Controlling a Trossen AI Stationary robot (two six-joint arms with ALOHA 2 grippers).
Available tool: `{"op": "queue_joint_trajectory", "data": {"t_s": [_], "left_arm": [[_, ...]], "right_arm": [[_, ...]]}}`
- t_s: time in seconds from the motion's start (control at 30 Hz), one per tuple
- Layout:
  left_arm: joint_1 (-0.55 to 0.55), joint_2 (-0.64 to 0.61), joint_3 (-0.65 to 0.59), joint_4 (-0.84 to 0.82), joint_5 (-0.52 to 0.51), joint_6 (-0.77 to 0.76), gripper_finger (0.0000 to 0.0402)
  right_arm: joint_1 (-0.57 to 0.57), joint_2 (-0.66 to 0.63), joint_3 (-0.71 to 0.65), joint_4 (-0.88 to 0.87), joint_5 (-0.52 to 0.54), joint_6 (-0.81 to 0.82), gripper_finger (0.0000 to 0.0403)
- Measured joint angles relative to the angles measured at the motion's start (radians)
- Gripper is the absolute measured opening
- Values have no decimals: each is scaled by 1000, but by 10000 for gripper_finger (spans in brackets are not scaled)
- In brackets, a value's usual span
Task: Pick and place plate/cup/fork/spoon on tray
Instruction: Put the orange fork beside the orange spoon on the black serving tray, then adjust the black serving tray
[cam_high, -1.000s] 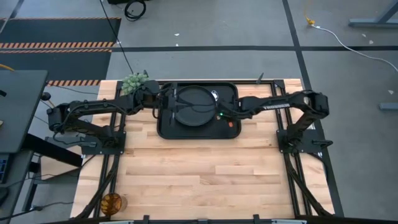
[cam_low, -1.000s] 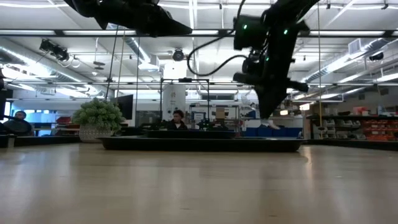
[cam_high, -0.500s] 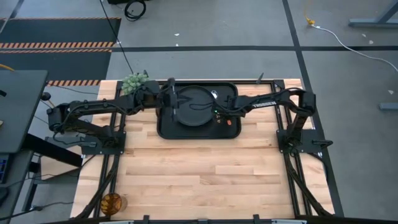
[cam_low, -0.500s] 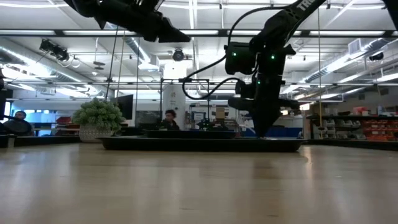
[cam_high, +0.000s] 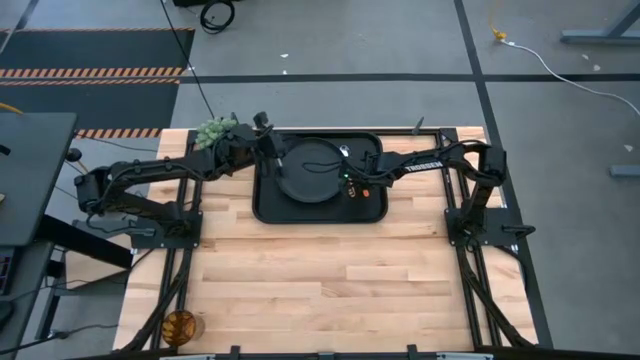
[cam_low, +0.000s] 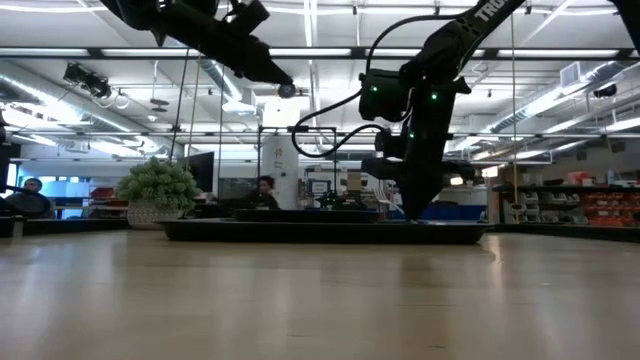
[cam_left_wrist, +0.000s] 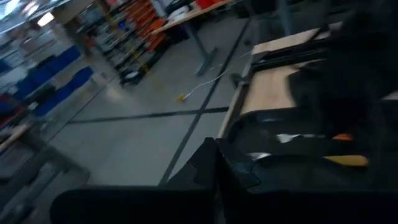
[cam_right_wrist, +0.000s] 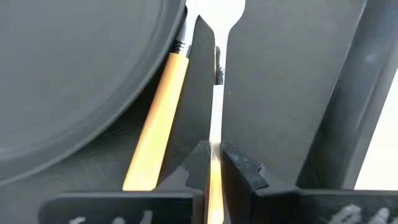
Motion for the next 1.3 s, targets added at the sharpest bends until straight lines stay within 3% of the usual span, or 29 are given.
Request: {"op": "queue_joint_trajectory", "data": {"t_s": [0.2,0.47,0.63,0.83,0.93,1.13,1.3], "left_arm": [[64,0,55,-69,-93,-157,13],[133,0,80,-229,-51,-247,13],[121,0,47,-230,-31,-286,13],[112,1,41,-223,-30,-278,13],[112,1,41,-230,-31,-257,13],[112,1,41,-243,-31,-250,13],[112,1,41,-218,-31,-237,14]], "right_arm": [[22,0,0,-38,13,0,48],[79,0,0,-55,31,-19,115],[164,0,0,125,4,-128,142],[271,0,0,456,-53,-337,141],[299,0,0,528,-95,-429,140],[304,0,0,513,-197,-524,144],[315,24,110,304,-136,-678,164]]}}
